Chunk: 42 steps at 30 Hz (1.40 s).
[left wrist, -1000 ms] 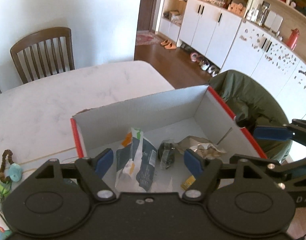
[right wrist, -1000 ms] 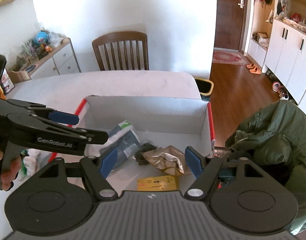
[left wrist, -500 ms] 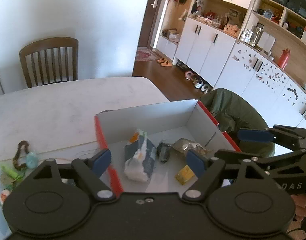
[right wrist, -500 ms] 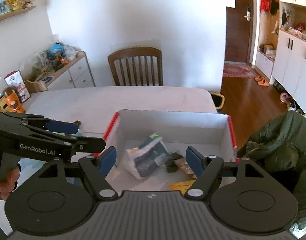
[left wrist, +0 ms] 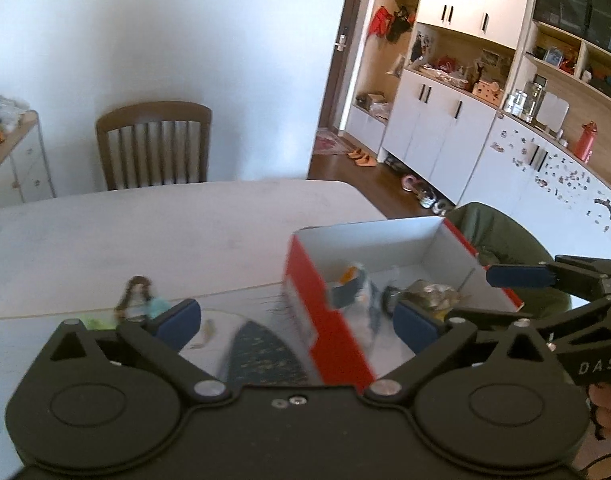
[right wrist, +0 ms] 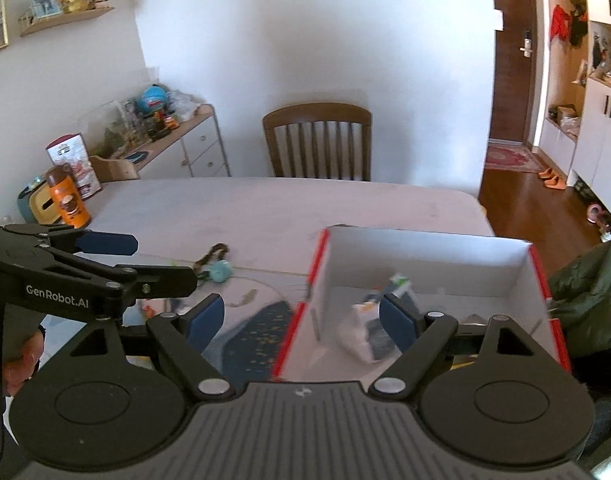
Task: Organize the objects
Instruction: 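Withdraw both tools from the shoebox toward the table, then grasp the white tooth plush with the right gripper while the left grasps the embroidered sachet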
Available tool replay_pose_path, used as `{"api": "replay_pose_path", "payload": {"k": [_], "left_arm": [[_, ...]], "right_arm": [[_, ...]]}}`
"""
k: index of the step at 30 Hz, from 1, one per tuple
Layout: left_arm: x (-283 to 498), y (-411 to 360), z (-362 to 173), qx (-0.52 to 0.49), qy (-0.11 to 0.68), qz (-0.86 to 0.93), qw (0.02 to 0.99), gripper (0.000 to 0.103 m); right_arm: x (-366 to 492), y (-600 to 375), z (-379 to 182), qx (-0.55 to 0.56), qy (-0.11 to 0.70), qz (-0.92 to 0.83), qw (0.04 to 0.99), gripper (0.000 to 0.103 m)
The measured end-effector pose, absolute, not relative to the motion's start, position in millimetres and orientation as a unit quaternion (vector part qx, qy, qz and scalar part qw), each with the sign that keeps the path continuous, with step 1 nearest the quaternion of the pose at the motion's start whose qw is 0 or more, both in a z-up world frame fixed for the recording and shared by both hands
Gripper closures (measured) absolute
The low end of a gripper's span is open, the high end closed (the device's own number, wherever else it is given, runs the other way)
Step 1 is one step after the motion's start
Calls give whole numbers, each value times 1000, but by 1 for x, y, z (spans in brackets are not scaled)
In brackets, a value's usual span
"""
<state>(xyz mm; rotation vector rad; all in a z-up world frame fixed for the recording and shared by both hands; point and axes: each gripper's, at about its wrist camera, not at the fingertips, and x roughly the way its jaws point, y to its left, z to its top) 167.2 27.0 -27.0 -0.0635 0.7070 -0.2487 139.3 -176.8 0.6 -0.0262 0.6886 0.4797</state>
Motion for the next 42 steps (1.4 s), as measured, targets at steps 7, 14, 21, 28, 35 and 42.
{"api": "replay_pose_path", "payload": {"k": [7, 14, 21, 28, 35, 42], "left_arm": [[157, 70, -34, -37, 344, -114, 931, 1], [159, 118, -51, -36, 361, -91, 927, 0], [166, 157, -72, -52, 359, -55, 930, 0], [177, 184, -103, -48, 375, -40, 925, 0], [186, 195, -129, -50, 390, -65, 917, 0], [195, 199, -151, -50, 404, -84, 909, 1]], "right_arm": [[132, -139, -6, -17, 345, 247, 905, 18], [130, -107, -17, -24, 358, 244, 901, 18], [130, -75, -32, -30, 377, 241, 894, 18], [137, -42, -54, -36, 397, 233, 887, 18], [150, -14, -84, -42, 421, 226, 878, 18], [164, 8, -112, -46, 445, 237, 862, 18]]}}
